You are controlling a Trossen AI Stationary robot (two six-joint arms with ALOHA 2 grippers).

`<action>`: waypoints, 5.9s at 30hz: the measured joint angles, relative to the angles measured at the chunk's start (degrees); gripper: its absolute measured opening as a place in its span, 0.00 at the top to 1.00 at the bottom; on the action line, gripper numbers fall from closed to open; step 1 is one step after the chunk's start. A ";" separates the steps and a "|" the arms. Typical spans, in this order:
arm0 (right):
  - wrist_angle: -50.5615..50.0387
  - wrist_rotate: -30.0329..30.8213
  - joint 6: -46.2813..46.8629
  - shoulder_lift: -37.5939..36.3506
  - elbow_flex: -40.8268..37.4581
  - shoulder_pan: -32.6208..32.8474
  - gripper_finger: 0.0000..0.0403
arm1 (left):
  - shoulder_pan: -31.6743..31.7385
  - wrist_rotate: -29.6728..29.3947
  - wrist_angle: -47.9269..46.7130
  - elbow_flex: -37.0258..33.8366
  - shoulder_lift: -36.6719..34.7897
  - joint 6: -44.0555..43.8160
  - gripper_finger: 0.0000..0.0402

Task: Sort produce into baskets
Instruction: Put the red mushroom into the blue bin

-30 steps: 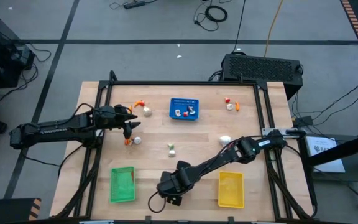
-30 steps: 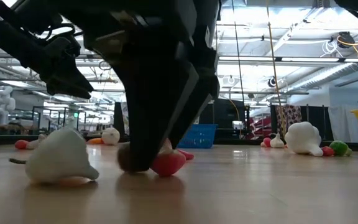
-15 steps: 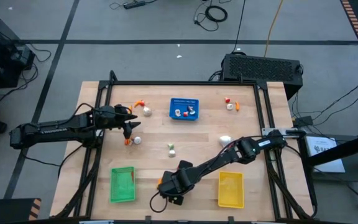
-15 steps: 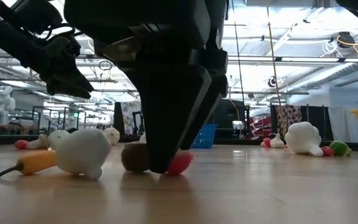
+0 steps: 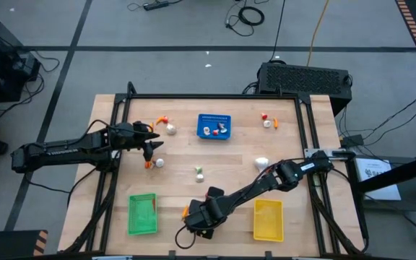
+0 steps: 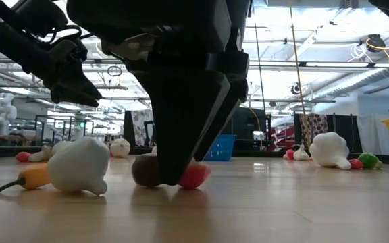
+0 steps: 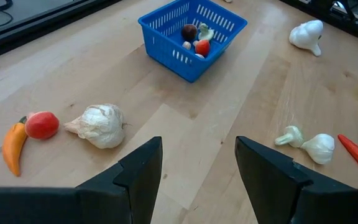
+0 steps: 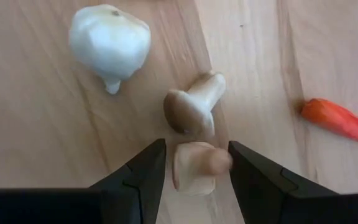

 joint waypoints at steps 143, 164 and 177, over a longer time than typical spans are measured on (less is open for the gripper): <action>41.03 -10.94 -29.06 -61.28 -85.47 -76.17 0.62 | -14.43 -8.02 38.76 0.72 19.17 11.06 0.48; 46.24 -6.42 -29.61 -60.06 -85.35 -76.08 0.62 | -14.43 -8.02 38.71 0.72 19.17 11.15 0.48; 50.37 -5.98 -29.19 -51.46 -85.31 -74.23 0.62 | -14.47 -8.02 38.64 0.72 19.17 11.02 0.48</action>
